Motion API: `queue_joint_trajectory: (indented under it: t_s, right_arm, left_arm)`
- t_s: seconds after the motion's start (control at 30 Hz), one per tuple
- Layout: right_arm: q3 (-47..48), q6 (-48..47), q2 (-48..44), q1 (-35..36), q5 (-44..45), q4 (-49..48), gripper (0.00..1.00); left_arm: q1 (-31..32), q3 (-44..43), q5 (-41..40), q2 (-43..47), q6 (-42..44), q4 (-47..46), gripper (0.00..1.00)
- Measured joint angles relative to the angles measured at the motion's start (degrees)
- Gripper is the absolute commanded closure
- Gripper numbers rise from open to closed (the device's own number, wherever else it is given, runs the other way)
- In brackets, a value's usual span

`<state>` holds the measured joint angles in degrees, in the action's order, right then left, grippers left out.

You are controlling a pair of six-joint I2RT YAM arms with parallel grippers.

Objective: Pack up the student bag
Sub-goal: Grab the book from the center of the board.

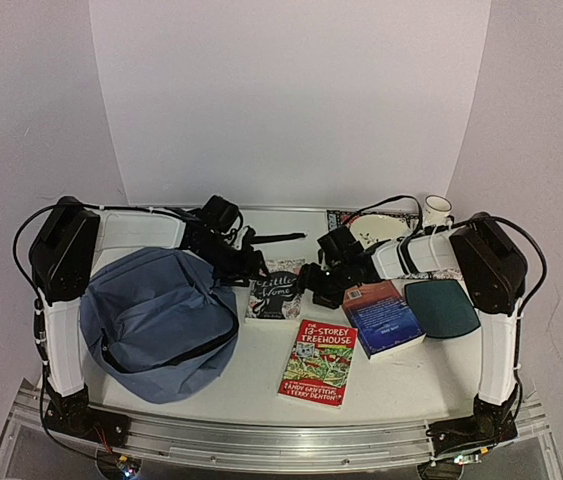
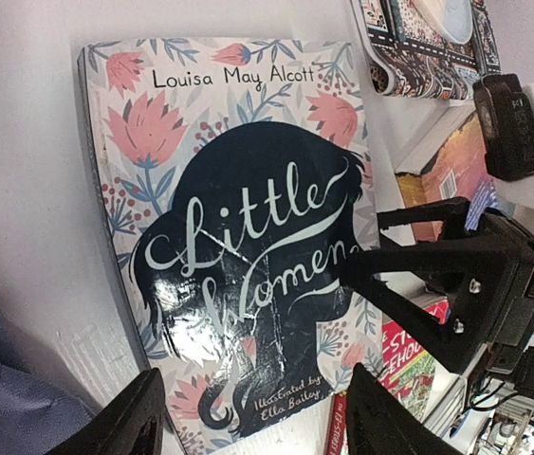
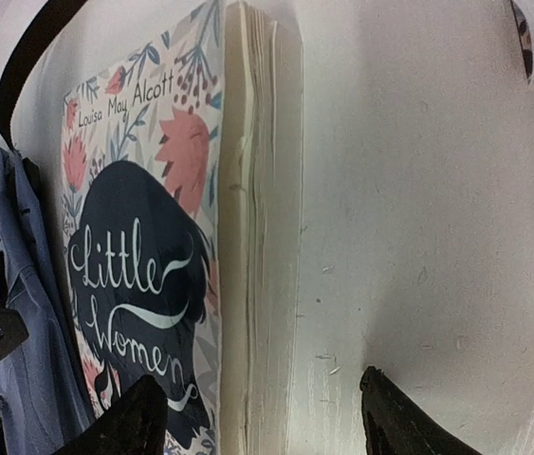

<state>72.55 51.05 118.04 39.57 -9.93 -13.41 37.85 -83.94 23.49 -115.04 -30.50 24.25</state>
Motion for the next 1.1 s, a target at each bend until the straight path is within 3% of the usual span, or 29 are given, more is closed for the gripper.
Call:
queue_joint_trajectory:
  t_s: [0.43,0.87,1.1]
  right_arm:
    - [-1.1,2.6,0.7,0.0,-5.8,-4.0,0.36]
    - [0.2,5.4,2.3,-0.5,-7.4,-5.1,0.60]
    - [0.2,7.5,0.9,-0.7,-7.7,-5.4,0.66]
  left_arm:
    - [0.1,0.0,0.0,-4.5,0.0,-0.3,0.37]
    - [0.6,-0.2,0.3,-6.8,-1.6,-0.4,0.38]
    - [0.6,-0.2,0.2,-6.8,-3.4,-0.6,0.38]
